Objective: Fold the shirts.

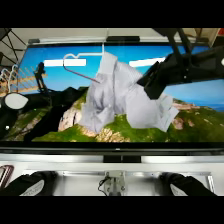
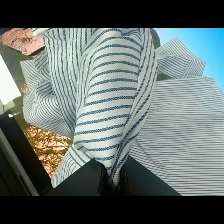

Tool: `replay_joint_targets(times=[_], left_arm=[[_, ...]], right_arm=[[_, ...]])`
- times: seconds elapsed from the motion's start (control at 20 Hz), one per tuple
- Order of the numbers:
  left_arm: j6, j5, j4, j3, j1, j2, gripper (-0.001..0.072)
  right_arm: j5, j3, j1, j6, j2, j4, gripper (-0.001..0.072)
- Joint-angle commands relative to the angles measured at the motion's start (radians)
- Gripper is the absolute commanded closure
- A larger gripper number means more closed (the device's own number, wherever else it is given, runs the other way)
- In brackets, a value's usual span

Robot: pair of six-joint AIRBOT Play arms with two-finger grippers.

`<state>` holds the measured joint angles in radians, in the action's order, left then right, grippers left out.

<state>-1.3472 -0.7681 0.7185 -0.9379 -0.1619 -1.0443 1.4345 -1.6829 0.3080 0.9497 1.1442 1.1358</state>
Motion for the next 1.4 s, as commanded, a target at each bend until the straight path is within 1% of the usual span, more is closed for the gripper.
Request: replay_joint_targets(times=[0.0, 0.05, 0.1, 0.2, 0.25, 0.3, 0.4, 0.45, 0.5, 0.6, 0.7, 0.85, 0.9, 0.95, 1.0, 1.05, 1.15, 1.2, 1.25, 1.3, 1.35], left_arm=[[0.000, -0.123, -0.005, -0.027, 0.119, 0.021, 0.0219], [-0.002, -0.171, -0.004, -0.024, 0.141, 0.038, 0.0221], [-0.029, -0.193, 0.004, -0.006, 0.144, 0.059, 0.0233], [-0.082, -0.165, 0.006, 0.080, 0.113, 0.109, 0.0233], [-0.123, -0.130, 0.005, 0.134, 0.080, 0.129, 0.0233], [-0.164, -0.060, 0.000, 0.193, 0.024, 0.145, 0.0232], [-0.219, 0.126, -0.016, 0.258, -0.105, 0.144, 0.0232], [-0.253, 0.234, -0.016, 0.273, -0.180, 0.135, 0.0232], [-0.283, 0.315, -0.016, 0.274, -0.242, 0.122, 0.0232], [-0.336, 0.445, -0.016, 0.273, -0.331, 0.089, 0.0235], [-0.345, 0.452, -0.011, 0.273, -0.335, 0.064, 0.0236], [-0.341, 0.411, 0.037, 0.273, -0.291, 0.070, 0.0238], [-0.342, 0.384, 0.049, 0.273, -0.276, 0.078, 0.0263], [-0.342, 0.366, 0.052, 0.273, -0.270, 0.080, 0.0322], [-0.343, 0.356, 0.051, 0.274, -0.278, 0.077, 0.0322], [-0.354, 0.357, 0.051, 0.274, -0.299, 0.070, 0.0322], [-0.424, 0.413, 0.048, 0.274, -0.360, 0.041, 0.0322], [-0.456, 0.464, 0.048, 0.274, -0.388, 0.022, 0.0358], [-0.469, 0.504, 0.048, 0.274, -0.398, 0.008, 0.0549], [-0.467, 0.536, 0.052, 0.274, -0.393, 0.002, 0.0647], [-0.467, 0.550, 0.052, 0.272, -0.362, 0.005, 0.0648]], right_arm=[[-0.008, 0.000, 0.001, 0.005, 0.001, -0.002, 0.0627], [-0.008, 0.000, 0.001, 0.005, 0.001, -0.002, 0.0626], [-0.008, 0.000, 0.001, 0.005, 0.001, -0.002, 0.0626], [-0.008, 0.000, 0.001, 0.008, 0.001, -0.002, 0.0626], [-0.008, 0.000, 0.001, 0.009, 0.001, -0.002, 0.0626], [-0.008, 0.000, 0.001, 0.009, 0.001, -0.002, 0.0626], [-0.008, 0.000, 0.001, 0.009, 0.002, -0.002, 0.0627], [-0.008, 0.000, 0.001, 0.009, 0.002, -0.002, 0.0626], [-0.008, 0.000, 0.001, 0.009, 0.002, -0.002, 0.0626], [-0.008, 0.000, 0.001, 0.012, 0.002, -0.002, 0.0626], [-0.006, 0.000, 0.001, 0.013, 0.002, -0.002, 0.0626], [-0.006, 0.000, 0.001, 0.015, 0.002, -0.002, 0.0626], [-0.006, 0.000, 0.001, 0.015, 0.002, -0.002, 0.0626], [-0.006, 0.000, 0.001, 0.015, 0.002, -0.002, 0.0626], [-0.006, 0.000, 0.001, 0.015, 0.002, -0.002, 0.0626], [-0.007, 0.000, 0.001, 0.015, 0.002, -0.002, 0.0626], [-0.007, 0.000, 0.001, 0.015, 0.002, -0.002, 0.0626], [-0.008, 0.000, 0.001, 0.015, 0.002, -0.001, 0.0626], [-0.007, 0.000, 0.001, 0.015, 0.002, -0.002, 0.0626], [-0.007, 0.000, 0.001, 0.015, 0.002, -0.002, 0.0626], [-0.007, 0.000, 0.001, 0.015, 0.002, -0.002, 0.0626]])
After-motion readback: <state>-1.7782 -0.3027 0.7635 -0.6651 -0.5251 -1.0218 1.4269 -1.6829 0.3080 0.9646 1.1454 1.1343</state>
